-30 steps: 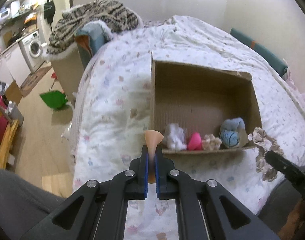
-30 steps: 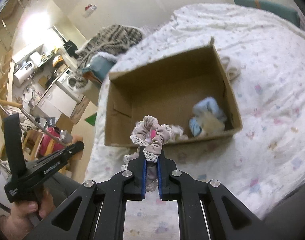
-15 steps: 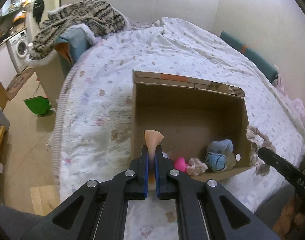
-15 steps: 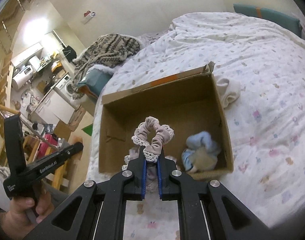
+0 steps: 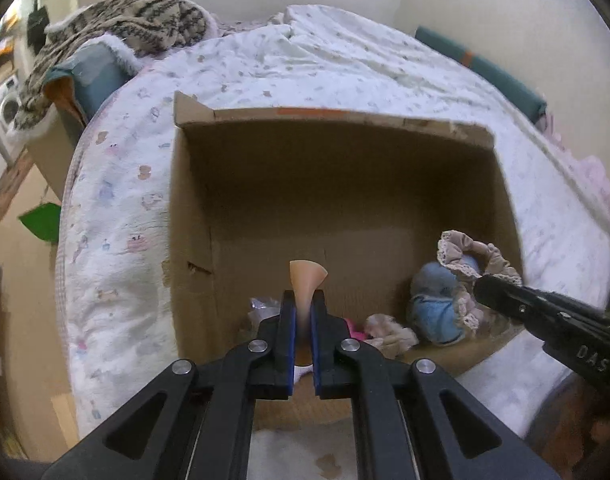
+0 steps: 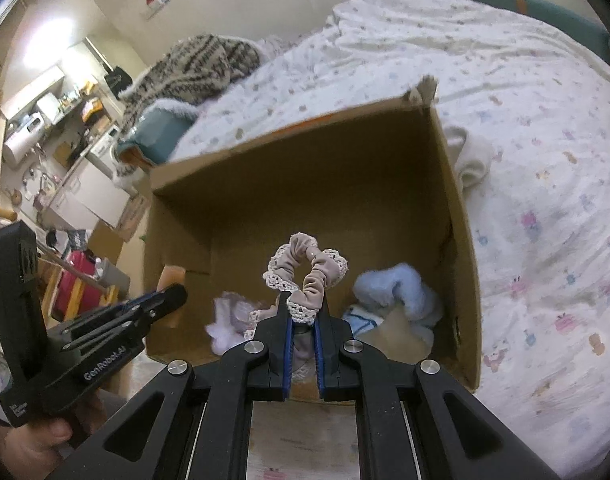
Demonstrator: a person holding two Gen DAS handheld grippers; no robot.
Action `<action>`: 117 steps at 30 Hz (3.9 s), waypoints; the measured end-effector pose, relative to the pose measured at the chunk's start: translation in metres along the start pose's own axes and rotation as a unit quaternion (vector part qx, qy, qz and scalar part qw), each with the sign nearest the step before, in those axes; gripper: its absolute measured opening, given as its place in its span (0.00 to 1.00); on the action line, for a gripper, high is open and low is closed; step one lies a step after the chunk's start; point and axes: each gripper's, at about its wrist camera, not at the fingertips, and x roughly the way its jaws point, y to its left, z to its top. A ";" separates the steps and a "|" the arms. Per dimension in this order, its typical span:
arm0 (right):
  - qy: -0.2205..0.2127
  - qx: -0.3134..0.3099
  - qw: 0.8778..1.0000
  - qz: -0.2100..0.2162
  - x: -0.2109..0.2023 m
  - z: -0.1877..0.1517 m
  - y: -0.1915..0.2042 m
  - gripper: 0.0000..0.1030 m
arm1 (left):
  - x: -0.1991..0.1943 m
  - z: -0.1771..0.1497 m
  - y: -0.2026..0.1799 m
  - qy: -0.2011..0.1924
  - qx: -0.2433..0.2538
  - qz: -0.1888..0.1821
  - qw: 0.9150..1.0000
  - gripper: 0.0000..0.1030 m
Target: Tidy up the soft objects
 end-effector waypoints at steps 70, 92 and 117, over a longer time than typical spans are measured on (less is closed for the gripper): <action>-0.089 0.020 0.993 -0.070 -0.060 -0.017 -0.007 0.93 | -0.084 -0.020 0.032 -0.098 -0.045 0.055 0.993 0.83; -0.157 -0.031 0.979 -0.127 -0.094 -0.074 0.029 1.00 | -0.134 -0.079 0.030 -0.123 -0.056 0.085 0.987 0.99; -0.124 -0.033 0.982 -0.142 -0.074 -0.078 0.029 1.00 | -0.113 -0.088 0.029 -0.090 -0.060 0.085 0.991 0.99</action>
